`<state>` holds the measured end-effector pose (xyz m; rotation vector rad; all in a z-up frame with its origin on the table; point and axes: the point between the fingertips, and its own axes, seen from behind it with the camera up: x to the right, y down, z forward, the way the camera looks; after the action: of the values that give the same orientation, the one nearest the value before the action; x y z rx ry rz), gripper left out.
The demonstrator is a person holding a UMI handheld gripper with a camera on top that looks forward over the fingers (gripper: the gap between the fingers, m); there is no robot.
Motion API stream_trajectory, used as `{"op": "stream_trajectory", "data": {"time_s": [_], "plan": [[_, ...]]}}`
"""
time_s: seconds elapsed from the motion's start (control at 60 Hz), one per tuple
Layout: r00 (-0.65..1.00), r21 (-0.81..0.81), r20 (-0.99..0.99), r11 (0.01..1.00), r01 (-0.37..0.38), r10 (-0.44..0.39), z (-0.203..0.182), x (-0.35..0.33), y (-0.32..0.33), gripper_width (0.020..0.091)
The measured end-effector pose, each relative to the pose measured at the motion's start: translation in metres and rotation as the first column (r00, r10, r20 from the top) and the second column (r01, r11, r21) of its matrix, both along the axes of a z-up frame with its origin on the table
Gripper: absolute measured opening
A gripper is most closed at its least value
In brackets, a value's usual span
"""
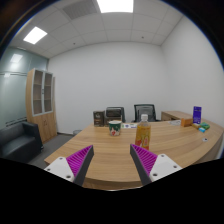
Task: Pour water
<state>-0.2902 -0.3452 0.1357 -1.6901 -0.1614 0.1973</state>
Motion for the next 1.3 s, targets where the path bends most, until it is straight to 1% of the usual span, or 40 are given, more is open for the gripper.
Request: {"op": "stream_trajectory", "data": {"time_s": [0.1, 0.167, 0.25, 0.417, 0.45, 0.6, 0.633, 0.65, 0.683, 0.717, 0.733, 0.8, 0.833, 0.867, 0.883, 0.983, 1.05, 1.117, 1.167, 1.217, 1.267, 1.3], "plan": [[0.998, -0.003, 0.022, 0.999, 0.053, -0.053, -0.006, 0.02, 0.02, 0.0814], [0.996, -0.008, 0.039, 0.996, 0.084, -0.083, -0.019, 0.049, 0.065, 0.0815], [0.994, -0.022, 0.054, 0.995, 0.098, -0.097, -0.03, 0.072, 0.112, 0.0816], [0.988, -0.048, 0.048, 0.988, 0.149, -0.147, -0.05, 0.108, 0.188, 0.081], [0.987, -0.056, 0.043, 0.986, 0.155, -0.152, -0.054, 0.111, 0.2, 0.0813], [0.991, -0.081, 0.02, 0.987, 0.137, -0.136, -0.062, 0.111, 0.247, 0.0812], [0.992, -0.077, 0.021, 0.989, 0.123, -0.122, -0.061, 0.107, 0.254, 0.0787], [0.993, -0.072, 0.024, 0.991, 0.114, -0.113, -0.06, 0.105, 0.258, 0.0748], [0.993, -0.069, 0.04, 0.991, 0.112, -0.109, -0.061, 0.105, 0.263, 0.0615], [0.992, -0.063, 0.05, 0.991, 0.118, -0.115, -0.059, 0.106, 0.266, 0.0607], [0.991, -0.062, 0.054, 0.99, 0.124, -0.121, -0.06, 0.106, 0.266, 0.0579], [0.99, -0.044, 0.069, 0.991, 0.125, -0.122, -0.058, 0.103, 0.266, 0.0511], [0.988, -0.03, 0.072, 0.99, 0.137, -0.135, -0.058, 0.104, 0.268, 0.0476], [0.985, -0.018, 0.074, 0.988, 0.156, -0.154, -0.058, 0.106, 0.269, 0.0466], [0.984, -0.013, 0.078, 0.987, 0.163, -0.161, -0.058, 0.107, 0.269, 0.0446], [0.977, 0.003, 0.1, 0.982, 0.187, -0.187, -0.057, 0.103, 0.273, 0.0437], [0.968, 0.006, 0.166, 0.982, 0.188, -0.187, -0.055, 0.103, 0.277, 0.0435], [0.95, 0.022, 0.24, 0.98, 0.2, -0.199, -0.044, 0.106, 0.288, 0.0436], [0.923, 0.047, 0.317, 0.976, 0.212, -0.216, -0.028, 0.11, 0.303, 0.0437], [0.874, 0.094, 0.421, 0.97, 0.224, -0.243, -0.002, 0.12, 0.321, 0.0435], [0.789, 0.158, 0.545, 0.959, 0.236, -0.284, 0.027, 0.121, 0.34, 0.0435], [0.717, 0.201, 0.627, 0.953, 0.228, -0.304, 0.044, 0.118, 0.354, 0.0436]]}}
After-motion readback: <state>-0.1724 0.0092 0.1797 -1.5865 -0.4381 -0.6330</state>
